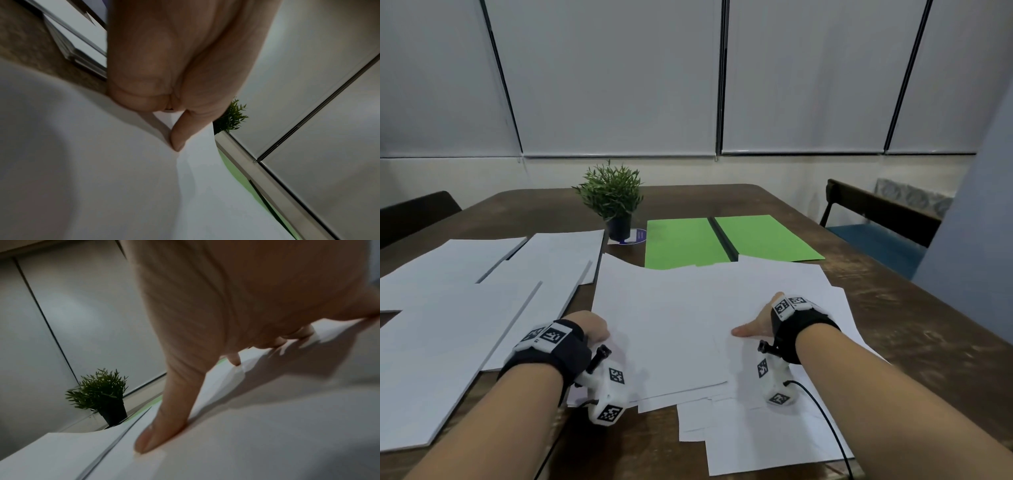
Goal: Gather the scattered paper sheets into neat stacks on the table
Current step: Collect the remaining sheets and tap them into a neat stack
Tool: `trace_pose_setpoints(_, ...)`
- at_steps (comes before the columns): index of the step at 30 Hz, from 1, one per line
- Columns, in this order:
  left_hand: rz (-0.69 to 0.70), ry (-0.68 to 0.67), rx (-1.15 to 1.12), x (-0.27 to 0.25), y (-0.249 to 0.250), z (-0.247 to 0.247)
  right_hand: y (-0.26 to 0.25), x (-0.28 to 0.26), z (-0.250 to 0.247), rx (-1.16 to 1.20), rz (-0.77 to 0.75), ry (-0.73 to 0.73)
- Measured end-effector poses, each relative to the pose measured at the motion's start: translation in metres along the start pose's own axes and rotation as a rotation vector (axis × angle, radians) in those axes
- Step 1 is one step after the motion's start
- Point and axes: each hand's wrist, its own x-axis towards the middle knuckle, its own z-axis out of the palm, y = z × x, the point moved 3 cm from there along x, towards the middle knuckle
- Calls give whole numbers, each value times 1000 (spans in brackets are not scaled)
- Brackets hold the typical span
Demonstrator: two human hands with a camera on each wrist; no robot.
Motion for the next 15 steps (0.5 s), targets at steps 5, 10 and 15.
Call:
trace_pose_setpoints(5,5,-32,5,-2,7,-6,3,6,7,-9,-19,-27)
trace_pose_setpoints(10,70,-70,160,-13,14,-11,-11,12,9,156,-77,-121)
trace_pose_setpoints(15,81,-118,316,-11,12,-9,-26,12,7,366,-220,-96)
